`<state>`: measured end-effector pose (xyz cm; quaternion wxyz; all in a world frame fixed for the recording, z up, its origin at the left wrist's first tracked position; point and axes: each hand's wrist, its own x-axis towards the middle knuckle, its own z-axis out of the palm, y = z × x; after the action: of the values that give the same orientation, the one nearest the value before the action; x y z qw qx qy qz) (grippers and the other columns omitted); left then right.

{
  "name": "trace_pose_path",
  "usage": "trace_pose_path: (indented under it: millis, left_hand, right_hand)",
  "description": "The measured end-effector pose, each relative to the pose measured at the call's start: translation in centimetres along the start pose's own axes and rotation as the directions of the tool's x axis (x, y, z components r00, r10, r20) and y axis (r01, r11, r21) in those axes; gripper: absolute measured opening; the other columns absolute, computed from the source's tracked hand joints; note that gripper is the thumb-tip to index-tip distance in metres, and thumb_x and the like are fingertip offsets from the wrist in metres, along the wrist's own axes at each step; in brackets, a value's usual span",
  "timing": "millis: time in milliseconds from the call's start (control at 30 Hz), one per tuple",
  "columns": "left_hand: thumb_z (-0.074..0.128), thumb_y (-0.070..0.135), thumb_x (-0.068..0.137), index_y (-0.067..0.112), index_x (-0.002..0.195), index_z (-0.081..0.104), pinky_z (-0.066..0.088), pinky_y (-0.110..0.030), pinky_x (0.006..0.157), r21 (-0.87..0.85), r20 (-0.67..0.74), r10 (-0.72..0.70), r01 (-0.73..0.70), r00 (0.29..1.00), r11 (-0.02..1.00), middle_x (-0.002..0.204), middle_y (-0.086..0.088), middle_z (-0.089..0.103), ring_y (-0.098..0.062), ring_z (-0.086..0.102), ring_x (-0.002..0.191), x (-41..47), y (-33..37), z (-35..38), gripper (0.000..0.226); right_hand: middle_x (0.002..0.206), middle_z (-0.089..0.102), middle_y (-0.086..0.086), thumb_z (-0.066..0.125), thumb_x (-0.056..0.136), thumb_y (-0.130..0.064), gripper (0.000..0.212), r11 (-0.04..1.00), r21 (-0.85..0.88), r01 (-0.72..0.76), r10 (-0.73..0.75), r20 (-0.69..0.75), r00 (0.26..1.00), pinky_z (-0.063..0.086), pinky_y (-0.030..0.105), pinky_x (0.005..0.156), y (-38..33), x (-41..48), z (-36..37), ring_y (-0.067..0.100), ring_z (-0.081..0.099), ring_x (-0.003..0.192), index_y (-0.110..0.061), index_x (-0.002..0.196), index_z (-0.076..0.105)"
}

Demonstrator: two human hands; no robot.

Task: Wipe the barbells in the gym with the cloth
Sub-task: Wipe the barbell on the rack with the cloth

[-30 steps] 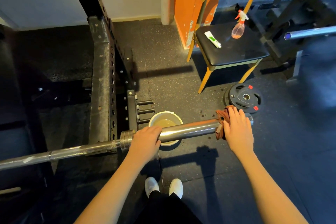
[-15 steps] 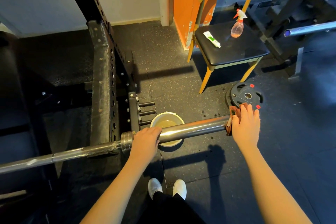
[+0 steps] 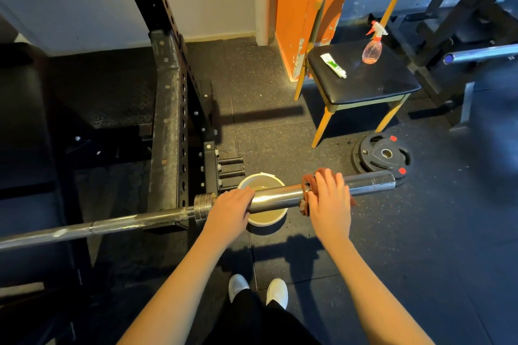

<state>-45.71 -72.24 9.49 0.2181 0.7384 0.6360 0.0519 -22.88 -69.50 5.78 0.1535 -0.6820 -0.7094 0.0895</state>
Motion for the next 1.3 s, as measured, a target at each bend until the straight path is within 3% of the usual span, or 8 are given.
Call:
trace_pose_path:
  millis: [233,367,567,900,1033,1200,1300]
  left_hand:
    - [0.052,0.023,0.098,0.025,0.143,0.045,0.01,-0.035,0.119,0.053,-0.046,-0.059,0.062,0.997,0.997,0.149,0.006,0.041,-0.012,0.031,0.14,-2.3,-2.8,-1.0,0.045]
    - [0.054,0.022,0.097,0.024,0.143,0.044,0.004,-0.027,0.115,0.03,-0.082,-0.047,0.05,0.995,0.998,0.148,0.006,0.041,-0.011,0.031,0.141,-3.3,-4.2,-1.5,0.046]
    - [0.054,0.019,0.097,0.023,0.145,0.041,0.0,-0.02,0.11,-0.093,-0.142,-0.068,0.055,0.988,0.994,0.15,0.006,0.039,-0.009,0.03,0.141,-4.8,-6.5,-2.1,0.05]
    - [0.049,0.024,0.1,0.024,0.148,0.036,-0.001,-0.024,0.112,-0.129,-0.101,-0.136,0.123,0.986,0.984,0.152,0.008,0.036,-0.007,0.027,0.142,-7.7,-12.2,-2.8,0.05]
    - [0.05,0.025,0.1,0.022,0.149,0.034,-0.001,-0.021,0.111,-0.147,-0.092,-0.143,0.129,0.985,0.981,0.152,0.007,0.036,-0.007,0.027,0.142,-9.0,-14.0,-3.0,0.051]
    - [0.049,0.027,0.101,0.02,0.149,0.034,-0.003,-0.018,0.111,-0.156,-0.132,-0.16,0.139,0.978,0.978,0.152,0.006,0.037,-0.008,0.027,0.143,-10.4,-16.2,-3.5,0.051]
    - [0.048,0.029,0.101,0.019,0.15,0.032,-0.002,-0.023,0.115,-0.135,-0.159,-0.22,0.2,0.962,0.97,0.155,0.003,0.033,-0.011,0.023,0.146,-11.4,-18.2,-3.5,0.052]
  right_hand:
    - [0.151,0.042,0.005,0.059,0.095,-0.03,0.05,0.995,-0.057,0.079,-0.07,0.151,0.986,0.028,0.049,0.116,-5.8,-1.5,2.1,0.029,0.03,0.143,-0.018,0.143,0.046]
    - [0.148,0.047,0.008,0.071,0.088,-0.027,0.057,0.99,-0.067,0.125,-0.114,0.148,0.982,0.023,0.047,0.116,-9.0,-2.3,3.1,0.032,0.038,0.14,-0.016,0.14,0.051]
    - [0.131,0.062,0.012,0.088,0.067,-0.02,0.063,0.979,-0.091,0.182,-0.173,0.098,0.98,0.041,0.05,0.103,-13.0,-3.1,4.4,0.034,0.056,0.124,-0.011,0.124,0.065]
    - [0.13,0.063,0.012,0.085,0.071,-0.015,0.057,0.984,-0.045,0.173,-0.166,0.131,0.977,0.039,0.05,0.104,-17.1,-3.9,5.8,0.034,0.057,0.123,-0.007,0.124,0.065]
    - [0.135,0.059,0.01,0.071,0.087,-0.014,0.043,0.989,0.08,0.125,-0.137,0.172,0.976,0.036,0.047,0.11,-17.1,-3.7,5.4,0.031,0.052,0.129,-0.01,0.129,0.062]
    - [0.131,0.061,0.007,0.054,0.097,-0.012,0.031,0.928,0.373,0.009,-0.069,0.146,0.987,0.039,0.042,0.11,-18.8,-3.0,3.3,0.023,0.055,0.123,-0.013,0.128,0.06]
    - [0.139,0.055,0.004,0.054,0.098,-0.015,0.036,0.925,0.372,0.084,-0.19,0.259,0.947,0.032,0.038,0.114,-21.9,-3.6,3.8,0.02,0.049,0.13,-0.013,0.134,0.057]
